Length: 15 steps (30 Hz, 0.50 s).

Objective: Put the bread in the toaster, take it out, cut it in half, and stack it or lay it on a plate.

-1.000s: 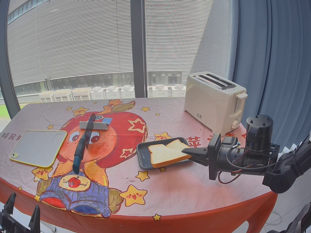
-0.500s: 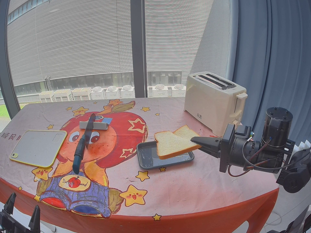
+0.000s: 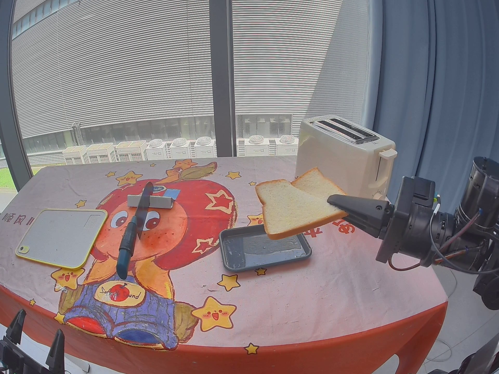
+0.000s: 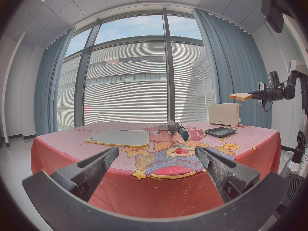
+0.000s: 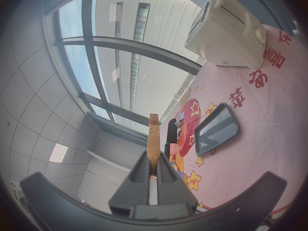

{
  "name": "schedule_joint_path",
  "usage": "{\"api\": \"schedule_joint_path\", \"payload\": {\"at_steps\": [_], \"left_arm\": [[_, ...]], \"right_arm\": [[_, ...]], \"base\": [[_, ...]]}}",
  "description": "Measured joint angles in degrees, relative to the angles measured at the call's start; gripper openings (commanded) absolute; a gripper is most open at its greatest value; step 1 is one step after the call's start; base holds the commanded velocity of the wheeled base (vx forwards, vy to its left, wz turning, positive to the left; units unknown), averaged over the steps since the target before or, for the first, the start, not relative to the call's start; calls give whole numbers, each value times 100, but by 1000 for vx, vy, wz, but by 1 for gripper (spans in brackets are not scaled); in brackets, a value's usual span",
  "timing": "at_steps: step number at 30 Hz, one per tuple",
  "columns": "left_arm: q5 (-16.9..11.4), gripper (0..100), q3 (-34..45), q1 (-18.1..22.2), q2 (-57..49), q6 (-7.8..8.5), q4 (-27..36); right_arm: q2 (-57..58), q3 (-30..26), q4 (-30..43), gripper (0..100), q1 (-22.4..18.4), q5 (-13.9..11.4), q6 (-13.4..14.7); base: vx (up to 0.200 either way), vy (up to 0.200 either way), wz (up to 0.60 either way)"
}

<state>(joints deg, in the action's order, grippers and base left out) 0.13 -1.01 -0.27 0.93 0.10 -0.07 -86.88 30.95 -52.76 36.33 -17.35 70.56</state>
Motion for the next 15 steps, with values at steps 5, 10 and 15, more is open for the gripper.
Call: {"api": "schedule_joint_path", "payload": {"at_steps": [5,10,15], "left_arm": [[0,100,0,0,0,0,0],[-2,100,0,0,0,0,0],[-2,100,0,0,0,0,0]], "right_arm": [[185,-30,-6,0,16,-5,-38],[251,-50,-6,0,13,-5,-282],[284,-107,-9,0,18,2,-690]], "base": [[0,0,0],[0,0,0],[0,0,0]]}}
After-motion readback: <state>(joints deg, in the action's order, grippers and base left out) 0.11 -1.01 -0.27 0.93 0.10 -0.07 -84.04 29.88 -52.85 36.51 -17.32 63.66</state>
